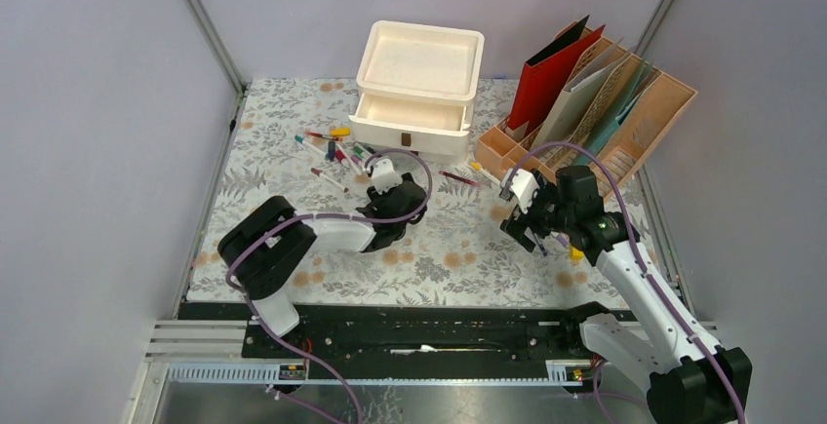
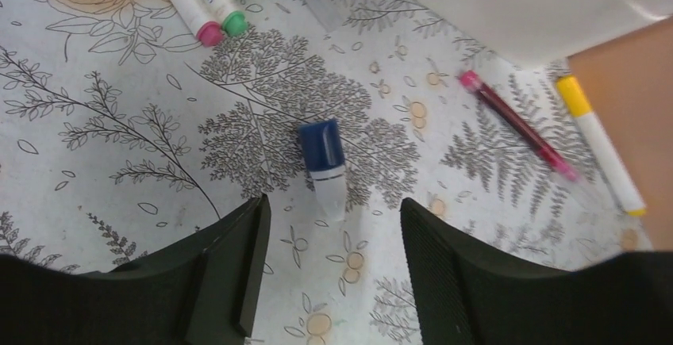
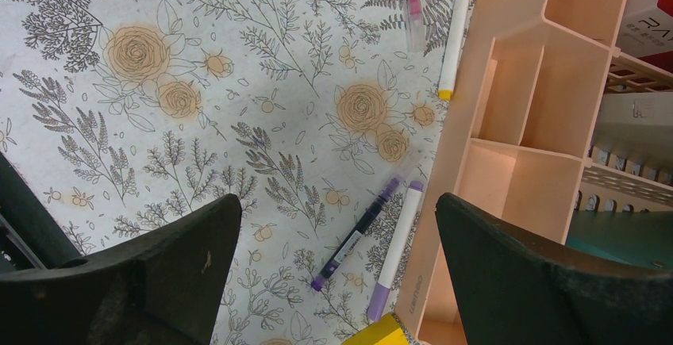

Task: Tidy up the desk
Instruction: Open the drawer in the storage box, then pick up the stationery from the center of the board.

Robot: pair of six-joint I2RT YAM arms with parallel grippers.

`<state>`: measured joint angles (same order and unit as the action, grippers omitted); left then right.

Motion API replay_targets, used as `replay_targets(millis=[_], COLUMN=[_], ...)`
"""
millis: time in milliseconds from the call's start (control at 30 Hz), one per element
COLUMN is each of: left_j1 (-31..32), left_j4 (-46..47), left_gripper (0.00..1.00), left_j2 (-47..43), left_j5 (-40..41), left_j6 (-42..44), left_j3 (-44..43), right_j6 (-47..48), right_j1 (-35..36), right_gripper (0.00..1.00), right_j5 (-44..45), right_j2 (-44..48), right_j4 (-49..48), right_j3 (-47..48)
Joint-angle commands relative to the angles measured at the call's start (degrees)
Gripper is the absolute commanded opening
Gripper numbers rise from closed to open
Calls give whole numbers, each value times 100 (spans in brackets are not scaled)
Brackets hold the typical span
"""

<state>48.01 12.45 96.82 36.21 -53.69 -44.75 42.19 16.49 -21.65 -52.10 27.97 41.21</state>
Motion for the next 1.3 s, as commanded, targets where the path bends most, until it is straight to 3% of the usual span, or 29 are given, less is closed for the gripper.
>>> replay_targets(millis=[0, 367, 633, 833, 1033, 1267], left_j1=[7, 7, 7, 28, 132, 257], left_j4=[-201, -1222, -2385, -2425, -2365, -1674], left_gripper=[63, 53, 40, 33, 16, 7], left_j2=[390, 1104, 1589, 1589, 1334, 365], left_j5=[462, 735, 848, 822, 759, 479], left_j6=[-157, -651, -839, -701, -384, 110], left_j3=[-410, -1166, -1816, -1742, -1474, -476], right_j6=[61, 61, 70, 70, 70, 70], right_j1=[-10, -6, -8, -8, -10, -6], right_gripper=[100, 100, 100, 100, 100, 100], right_j5=[-42, -84, -84, -85, -71, -69], right_j2=[97, 120, 111, 99, 94, 94], right_j4=[-19, -19, -19, -19, -18, -19], right_j3=[-21, -29, -32, -33, -30, -33])
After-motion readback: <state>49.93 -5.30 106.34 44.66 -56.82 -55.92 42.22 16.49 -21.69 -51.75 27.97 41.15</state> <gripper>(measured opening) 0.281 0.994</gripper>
